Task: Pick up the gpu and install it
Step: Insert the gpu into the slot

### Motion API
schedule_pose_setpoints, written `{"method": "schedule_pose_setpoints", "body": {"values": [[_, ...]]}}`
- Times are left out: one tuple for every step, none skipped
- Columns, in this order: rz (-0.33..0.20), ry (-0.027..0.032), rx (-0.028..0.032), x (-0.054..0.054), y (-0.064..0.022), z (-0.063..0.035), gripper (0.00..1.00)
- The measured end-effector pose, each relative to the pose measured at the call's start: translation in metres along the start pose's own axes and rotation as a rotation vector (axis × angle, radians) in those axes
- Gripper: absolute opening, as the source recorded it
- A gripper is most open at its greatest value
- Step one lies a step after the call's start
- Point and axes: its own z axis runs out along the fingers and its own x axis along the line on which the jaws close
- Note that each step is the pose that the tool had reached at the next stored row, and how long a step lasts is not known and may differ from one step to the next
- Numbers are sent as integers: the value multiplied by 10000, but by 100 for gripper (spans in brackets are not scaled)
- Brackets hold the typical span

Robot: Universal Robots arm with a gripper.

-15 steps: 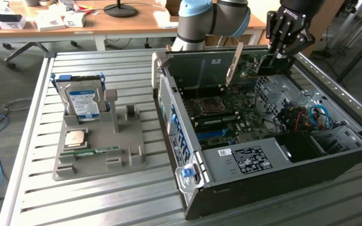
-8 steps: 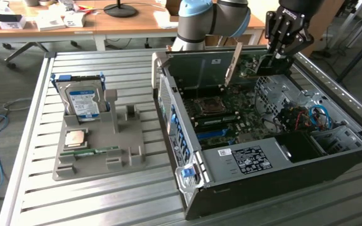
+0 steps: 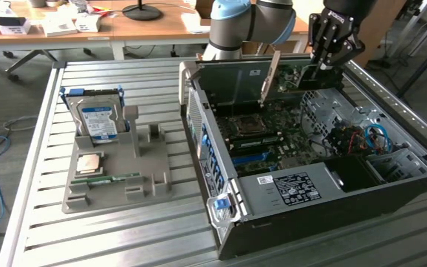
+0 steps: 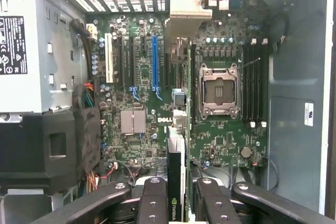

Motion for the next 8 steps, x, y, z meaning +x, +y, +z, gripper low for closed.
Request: {"method": "schedule_pose_setpoints", "body": {"values": [[5, 13, 1, -1, 13, 1, 26], [9, 36, 2, -1, 21, 2, 26], [12, 58, 3, -2, 26, 2, 26], [16, 78, 3, -3, 31, 3, 26], [19, 94, 4, -4, 35, 3, 26], [21, 110, 5, -5, 39, 4, 26], [22, 117, 5, -5, 46, 4, 26], [24, 119, 5, -5, 58, 4, 26]]}}
